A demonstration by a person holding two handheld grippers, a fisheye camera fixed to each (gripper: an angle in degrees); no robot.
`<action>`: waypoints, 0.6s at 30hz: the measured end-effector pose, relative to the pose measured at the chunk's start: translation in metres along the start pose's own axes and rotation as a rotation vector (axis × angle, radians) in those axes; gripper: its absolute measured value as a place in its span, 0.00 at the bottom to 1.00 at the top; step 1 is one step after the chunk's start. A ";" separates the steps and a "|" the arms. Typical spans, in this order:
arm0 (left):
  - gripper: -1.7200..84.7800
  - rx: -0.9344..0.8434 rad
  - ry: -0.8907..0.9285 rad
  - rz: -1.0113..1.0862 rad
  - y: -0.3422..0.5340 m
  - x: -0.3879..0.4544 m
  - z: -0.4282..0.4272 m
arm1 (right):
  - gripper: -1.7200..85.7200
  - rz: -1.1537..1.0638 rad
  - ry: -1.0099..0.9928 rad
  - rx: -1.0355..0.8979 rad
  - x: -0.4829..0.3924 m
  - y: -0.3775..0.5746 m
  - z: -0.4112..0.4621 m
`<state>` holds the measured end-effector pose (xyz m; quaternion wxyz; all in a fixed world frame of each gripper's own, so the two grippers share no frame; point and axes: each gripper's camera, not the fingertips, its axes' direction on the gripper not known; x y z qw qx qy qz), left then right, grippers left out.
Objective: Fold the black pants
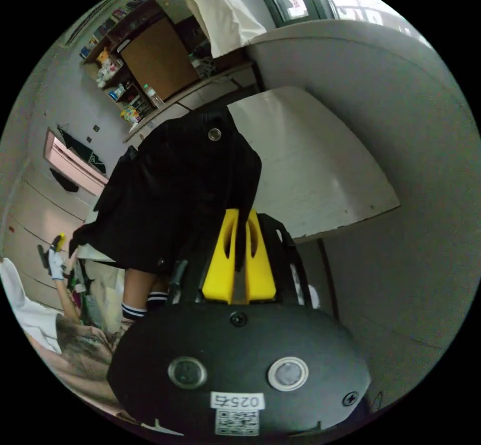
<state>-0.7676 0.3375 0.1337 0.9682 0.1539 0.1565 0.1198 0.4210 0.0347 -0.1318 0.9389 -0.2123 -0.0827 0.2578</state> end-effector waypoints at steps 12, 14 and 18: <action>0.05 -0.551 0.182 0.565 -0.001 0.245 0.291 | 0.09 0.058 0.186 0.248 -0.058 0.022 -0.063; 0.04 -0.614 0.100 0.655 0.019 0.280 0.333 | 0.07 0.040 0.207 0.346 -0.079 0.028 -0.078; 0.01 -0.632 -0.381 0.803 0.066 0.323 0.386 | 0.02 -0.137 0.248 0.385 -0.144 0.009 -0.069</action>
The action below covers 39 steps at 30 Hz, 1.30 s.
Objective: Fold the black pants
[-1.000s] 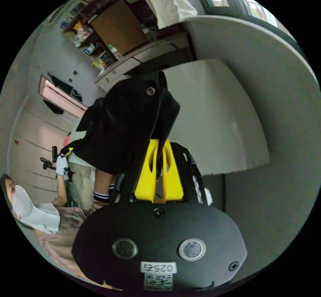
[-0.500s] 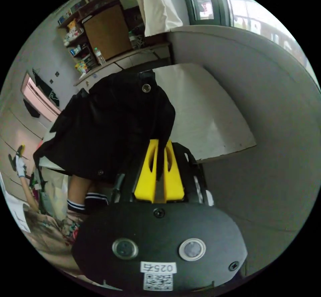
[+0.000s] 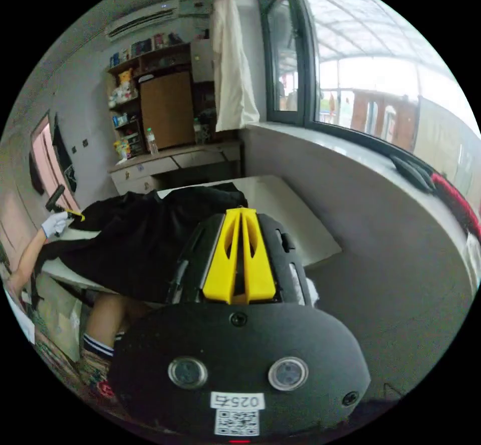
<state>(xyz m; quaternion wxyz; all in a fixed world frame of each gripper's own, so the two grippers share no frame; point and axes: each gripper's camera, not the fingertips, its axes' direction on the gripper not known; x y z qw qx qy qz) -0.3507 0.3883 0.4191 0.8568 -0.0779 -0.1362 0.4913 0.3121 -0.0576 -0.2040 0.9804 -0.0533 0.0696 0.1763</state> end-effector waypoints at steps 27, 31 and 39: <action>0.01 -0.083 -0.158 -0.303 0.089 -0.124 0.027 | 0.28 -0.201 -0.154 -0.632 -0.006 -0.164 0.345; 0.01 0.202 0.219 -0.260 0.069 -0.117 -0.034 | 0.18 -0.257 -0.189 -0.599 -0.021 -0.163 0.346; 0.01 -0.002 -0.149 -0.099 0.006 -0.049 0.027 | 0.01 -0.333 0.082 -0.322 -0.054 -0.141 0.291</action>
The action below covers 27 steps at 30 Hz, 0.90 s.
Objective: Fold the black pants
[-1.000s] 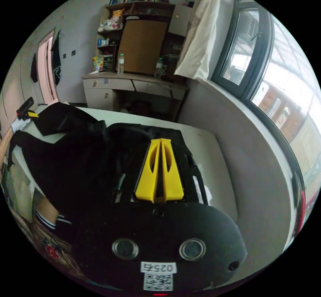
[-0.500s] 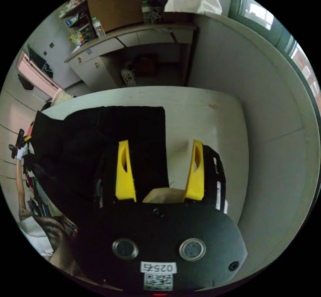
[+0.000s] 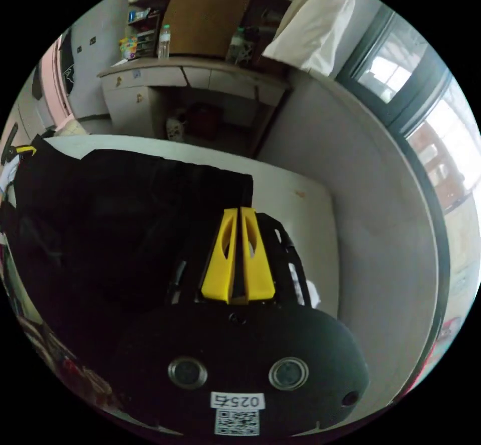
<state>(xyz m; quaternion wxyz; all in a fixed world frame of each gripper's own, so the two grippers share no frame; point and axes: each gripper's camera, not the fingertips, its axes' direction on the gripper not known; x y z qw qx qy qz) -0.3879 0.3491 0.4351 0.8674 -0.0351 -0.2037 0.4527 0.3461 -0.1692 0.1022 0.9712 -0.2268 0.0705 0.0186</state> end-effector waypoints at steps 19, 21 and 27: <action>0.01 0.151 0.138 -0.270 0.107 -0.195 -0.007 | 0.02 0.202 0.029 -0.090 0.024 0.018 0.055; 0.01 0.276 0.447 -0.223 0.161 -0.225 -0.048 | 0.03 0.290 -0.022 0.023 0.034 0.049 0.015; 0.04 0.534 0.581 -0.036 0.330 -0.226 -0.138 | 0.17 0.115 -0.579 0.244 -0.022 0.163 -0.076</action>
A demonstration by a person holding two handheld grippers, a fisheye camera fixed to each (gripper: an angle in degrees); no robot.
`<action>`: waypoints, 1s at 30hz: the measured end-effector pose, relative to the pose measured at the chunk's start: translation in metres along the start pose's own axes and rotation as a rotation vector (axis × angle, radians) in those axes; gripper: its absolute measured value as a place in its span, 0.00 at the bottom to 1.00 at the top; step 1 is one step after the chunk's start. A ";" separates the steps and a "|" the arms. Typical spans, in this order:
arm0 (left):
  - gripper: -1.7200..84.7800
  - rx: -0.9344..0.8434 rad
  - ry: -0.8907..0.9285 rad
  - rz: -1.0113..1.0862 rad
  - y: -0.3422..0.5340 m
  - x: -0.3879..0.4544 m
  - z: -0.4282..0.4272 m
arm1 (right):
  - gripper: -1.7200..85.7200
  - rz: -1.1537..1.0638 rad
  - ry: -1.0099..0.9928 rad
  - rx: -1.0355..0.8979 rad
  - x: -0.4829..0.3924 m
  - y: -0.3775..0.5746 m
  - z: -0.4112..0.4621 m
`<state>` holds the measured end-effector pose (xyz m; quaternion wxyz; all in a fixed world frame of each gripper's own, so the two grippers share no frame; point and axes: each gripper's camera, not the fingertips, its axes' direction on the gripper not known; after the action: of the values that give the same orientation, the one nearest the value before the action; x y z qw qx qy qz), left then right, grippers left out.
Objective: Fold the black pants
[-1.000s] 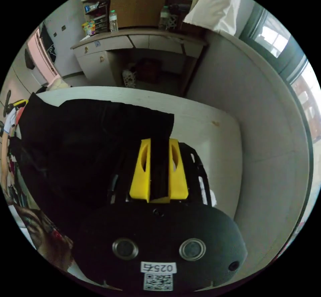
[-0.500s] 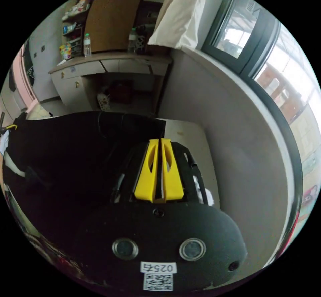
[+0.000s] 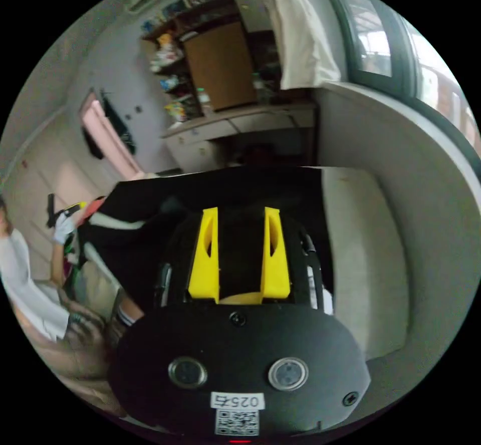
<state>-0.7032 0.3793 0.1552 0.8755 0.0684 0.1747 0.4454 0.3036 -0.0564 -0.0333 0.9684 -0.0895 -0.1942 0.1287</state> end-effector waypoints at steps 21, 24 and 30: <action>0.10 0.151 -0.340 -0.263 0.192 -0.005 -0.093 | 0.17 -1.021 -0.315 -0.206 -0.530 0.115 0.213; 0.10 0.250 -0.292 -0.409 0.211 -0.023 -0.105 | 0.16 -1.070 -0.214 -0.188 -0.569 0.125 0.231; 0.14 0.417 -0.307 -0.539 0.232 -0.056 -0.135 | 0.12 -1.134 -0.106 -0.203 -0.610 0.140 0.259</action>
<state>-0.9589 0.4671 0.1072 0.9446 0.2626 0.1400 0.1381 -0.3739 -0.0648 -0.0452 0.8615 -0.0573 -0.2713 -0.4254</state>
